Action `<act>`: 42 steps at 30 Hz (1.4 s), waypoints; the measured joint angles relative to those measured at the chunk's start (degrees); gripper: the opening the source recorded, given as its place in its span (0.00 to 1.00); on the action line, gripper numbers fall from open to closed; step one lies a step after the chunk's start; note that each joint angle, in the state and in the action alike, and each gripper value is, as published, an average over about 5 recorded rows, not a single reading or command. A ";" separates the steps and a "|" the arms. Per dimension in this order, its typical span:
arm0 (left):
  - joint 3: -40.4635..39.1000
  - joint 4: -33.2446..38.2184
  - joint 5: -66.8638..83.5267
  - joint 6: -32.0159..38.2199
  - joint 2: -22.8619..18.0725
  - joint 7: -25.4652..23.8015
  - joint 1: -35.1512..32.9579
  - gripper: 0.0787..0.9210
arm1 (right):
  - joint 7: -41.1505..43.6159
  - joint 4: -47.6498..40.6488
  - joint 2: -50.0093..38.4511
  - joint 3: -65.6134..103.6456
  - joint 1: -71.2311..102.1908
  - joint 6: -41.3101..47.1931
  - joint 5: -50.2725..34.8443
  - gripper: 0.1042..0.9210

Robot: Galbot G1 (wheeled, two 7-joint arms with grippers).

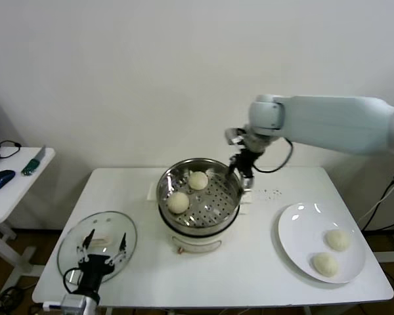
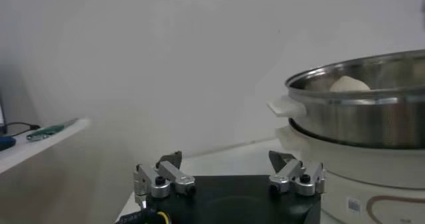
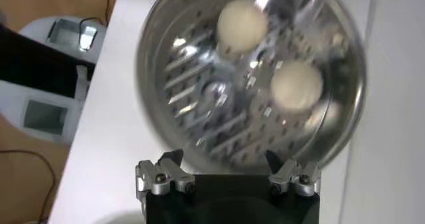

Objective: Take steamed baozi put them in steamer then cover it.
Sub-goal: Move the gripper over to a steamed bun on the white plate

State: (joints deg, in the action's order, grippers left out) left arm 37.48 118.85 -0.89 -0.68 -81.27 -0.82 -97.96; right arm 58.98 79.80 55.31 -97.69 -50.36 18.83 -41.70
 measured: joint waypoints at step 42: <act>0.67 -0.02 -1.84 -1.55 -1.56 1.26 -0.59 0.88 | 3.95 2.40 -33.63 34.01 46.36 -5.79 38.40 0.88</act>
State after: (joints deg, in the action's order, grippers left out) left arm 38.15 118.83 -2.73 -2.23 -82.84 0.45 -98.56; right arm 62.93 82.20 21.68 -63.69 -4.00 13.04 -3.29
